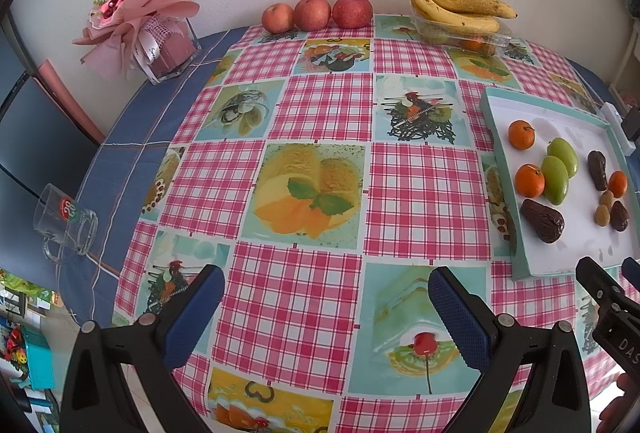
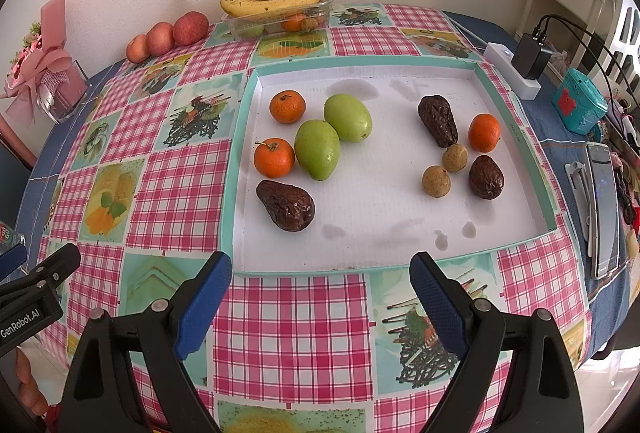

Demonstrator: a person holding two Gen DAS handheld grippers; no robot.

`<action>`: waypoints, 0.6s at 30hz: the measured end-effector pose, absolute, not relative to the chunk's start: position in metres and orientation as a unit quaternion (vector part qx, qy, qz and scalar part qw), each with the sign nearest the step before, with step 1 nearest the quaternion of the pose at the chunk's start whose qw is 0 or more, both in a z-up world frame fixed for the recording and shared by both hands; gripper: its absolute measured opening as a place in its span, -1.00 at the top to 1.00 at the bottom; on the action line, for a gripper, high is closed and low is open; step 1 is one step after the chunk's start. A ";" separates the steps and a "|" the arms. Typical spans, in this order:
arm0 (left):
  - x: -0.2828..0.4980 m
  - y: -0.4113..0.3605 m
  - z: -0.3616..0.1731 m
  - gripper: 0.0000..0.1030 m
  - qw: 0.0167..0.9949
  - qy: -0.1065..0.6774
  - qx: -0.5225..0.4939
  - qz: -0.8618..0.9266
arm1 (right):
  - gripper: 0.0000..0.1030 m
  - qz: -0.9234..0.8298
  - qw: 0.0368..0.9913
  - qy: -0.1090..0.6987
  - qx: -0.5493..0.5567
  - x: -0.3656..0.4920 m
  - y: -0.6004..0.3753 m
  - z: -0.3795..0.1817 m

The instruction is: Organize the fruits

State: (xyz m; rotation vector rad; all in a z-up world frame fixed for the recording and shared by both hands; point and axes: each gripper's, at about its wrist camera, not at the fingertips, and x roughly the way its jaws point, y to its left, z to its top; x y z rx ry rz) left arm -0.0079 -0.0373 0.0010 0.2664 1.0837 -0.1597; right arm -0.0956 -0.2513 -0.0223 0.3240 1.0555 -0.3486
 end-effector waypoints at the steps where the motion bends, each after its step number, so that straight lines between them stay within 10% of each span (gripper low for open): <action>1: -0.008 -0.037 0.001 -1.00 0.845 0.514 0.126 -0.077 | -0.77 -0.165 0.837 0.499 0.153 -0.096 -0.251 -0.022; 18: -0.007 -0.035 0.003 -1.00 0.844 0.516 0.124 -0.075 | -0.77 -0.165 0.837 0.499 0.153 -0.096 -0.251 -0.022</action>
